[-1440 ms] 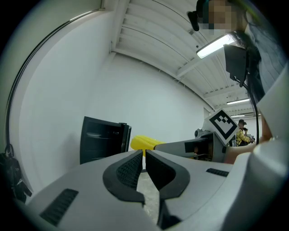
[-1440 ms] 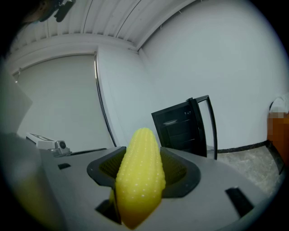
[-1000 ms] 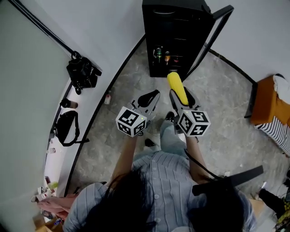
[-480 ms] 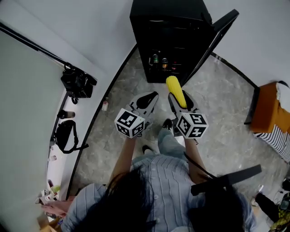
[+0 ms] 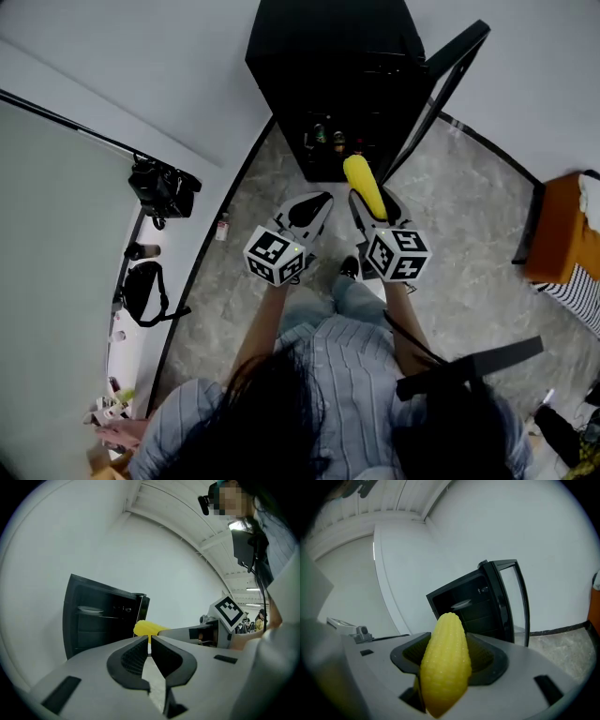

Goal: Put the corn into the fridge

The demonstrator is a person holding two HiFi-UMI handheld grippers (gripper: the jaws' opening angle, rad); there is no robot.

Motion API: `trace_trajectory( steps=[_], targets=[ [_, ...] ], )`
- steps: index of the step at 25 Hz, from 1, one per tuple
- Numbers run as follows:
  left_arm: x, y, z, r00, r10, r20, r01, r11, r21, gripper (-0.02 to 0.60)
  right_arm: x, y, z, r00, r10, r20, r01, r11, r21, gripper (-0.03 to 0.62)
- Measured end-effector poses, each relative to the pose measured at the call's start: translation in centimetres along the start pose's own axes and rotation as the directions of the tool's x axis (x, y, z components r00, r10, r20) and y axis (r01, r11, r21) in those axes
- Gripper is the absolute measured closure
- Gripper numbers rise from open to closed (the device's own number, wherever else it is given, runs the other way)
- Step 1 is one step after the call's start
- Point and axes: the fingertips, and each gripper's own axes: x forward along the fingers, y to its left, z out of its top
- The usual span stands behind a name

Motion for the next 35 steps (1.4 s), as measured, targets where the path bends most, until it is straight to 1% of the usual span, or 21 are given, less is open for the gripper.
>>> trace_trajectory(
  steps=[5, 10, 13, 19, 22, 28, 32, 35],
  targets=[
    [1.1, 0.3, -0.8, 1.000, 0.002, -0.026, -0.002, 1.000, -0.003, 0.572, 0.5, -1.4, -0.4, 1.000, -0.007, -0.012, 0.007, 1.000, 0.019, 0.345],
    [1.3, 1.6, -1.8, 0.999, 0.012, -0.042, -0.013, 1.000, -0.026, 0.572, 1.3, -2.4, -1.6, 0.999, -0.022, -0.044, 0.024, 0.999, 0.042, 0.345],
    [1.9, 3.0, -2.3, 0.998, 0.008, -0.054, -0.009, 1.000, -0.021, 0.572, 2.1, -2.7, -2.1, 0.998, -0.033, -0.053, 0.035, 0.998, 0.049, 0.345],
    [4.1, 5.2, -2.0, 0.996, -0.060, -0.064, 0.062, 0.998, 0.018, 0.572, 4.6, -4.6, -1.9, 0.995, -0.085, -0.048, 0.088, 0.994, 0.064, 0.345],
    [4.7, 6.8, -1.8, 0.994, -0.076, -0.081, 0.079, 0.996, 0.033, 0.572, 6.3, -4.9, -1.8, 0.994, -0.097, -0.053, 0.101, 0.991, 0.090, 0.345],
    [6.1, 9.5, -2.1, 0.989, -0.111, -0.100, 0.113, 0.993, 0.016, 0.572, 10.6, -5.7, -1.2, 0.991, -0.122, -0.060, 0.128, 0.985, 0.114, 0.345],
    [7.2, 11.6, -2.9, 0.985, -0.131, -0.111, 0.132, 0.991, 0.005, 0.572, 14.1, -6.3, -1.0, 0.989, -0.134, -0.066, 0.140, 0.986, 0.090, 0.344],
    [8.3, 12.7, -3.4, 0.983, -0.142, -0.116, 0.143, 0.990, 0.001, 0.572, 16.2, -7.9, -1.3, 0.984, -0.157, -0.081, 0.162, 0.984, 0.067, 0.345]
  ],
)
